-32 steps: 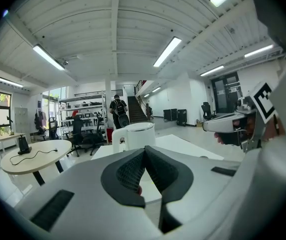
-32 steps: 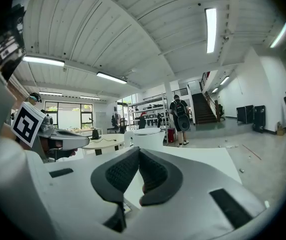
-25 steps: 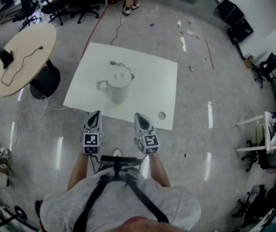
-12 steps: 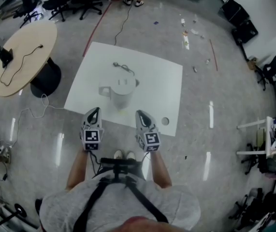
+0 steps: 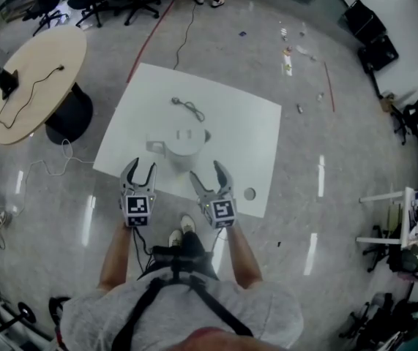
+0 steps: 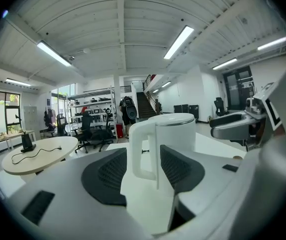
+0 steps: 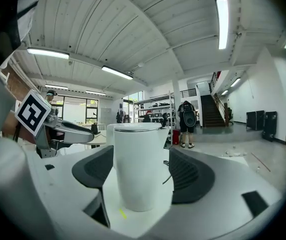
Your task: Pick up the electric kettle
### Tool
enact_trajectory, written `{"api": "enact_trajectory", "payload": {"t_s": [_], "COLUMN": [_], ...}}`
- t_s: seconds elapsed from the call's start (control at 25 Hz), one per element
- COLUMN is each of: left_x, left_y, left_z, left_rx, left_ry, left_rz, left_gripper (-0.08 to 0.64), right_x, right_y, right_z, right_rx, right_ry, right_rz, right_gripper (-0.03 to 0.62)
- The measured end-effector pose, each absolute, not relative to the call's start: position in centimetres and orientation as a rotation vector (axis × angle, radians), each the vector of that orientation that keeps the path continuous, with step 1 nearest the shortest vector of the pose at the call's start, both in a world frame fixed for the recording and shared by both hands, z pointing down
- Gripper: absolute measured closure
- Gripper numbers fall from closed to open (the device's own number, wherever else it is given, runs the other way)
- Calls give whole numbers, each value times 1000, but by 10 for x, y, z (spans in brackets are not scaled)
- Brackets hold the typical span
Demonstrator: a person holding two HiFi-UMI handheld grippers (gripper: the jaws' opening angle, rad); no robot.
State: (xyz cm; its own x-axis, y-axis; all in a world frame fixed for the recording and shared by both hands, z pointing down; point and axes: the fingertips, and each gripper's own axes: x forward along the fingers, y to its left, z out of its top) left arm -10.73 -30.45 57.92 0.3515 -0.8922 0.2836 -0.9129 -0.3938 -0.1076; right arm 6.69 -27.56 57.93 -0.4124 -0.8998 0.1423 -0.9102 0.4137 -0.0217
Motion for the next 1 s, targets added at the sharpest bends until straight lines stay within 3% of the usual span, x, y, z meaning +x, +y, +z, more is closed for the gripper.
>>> {"api": "enact_trajectory", "payload": {"t_s": [0.28, 0.44, 1.0], "left_x": [-105, -105, -104], "left_y": [-331, -342, -367], "left_z": [597, 608, 617], "left_rx": [2485, 2453, 2537], "left_ry": [-1732, -1751, -1721], "left_rz": [488, 499, 494], "left_gripper": [235, 221, 213], "right_x": [56, 52, 40], "right_y": [-293, -304, -321], "right_z": [599, 605, 605], "right_rx": [1485, 1437, 1294], "right_ry": [-2590, -2608, -2685], "right_rz": [145, 126, 60], "right_gripper": [162, 125, 112]}}
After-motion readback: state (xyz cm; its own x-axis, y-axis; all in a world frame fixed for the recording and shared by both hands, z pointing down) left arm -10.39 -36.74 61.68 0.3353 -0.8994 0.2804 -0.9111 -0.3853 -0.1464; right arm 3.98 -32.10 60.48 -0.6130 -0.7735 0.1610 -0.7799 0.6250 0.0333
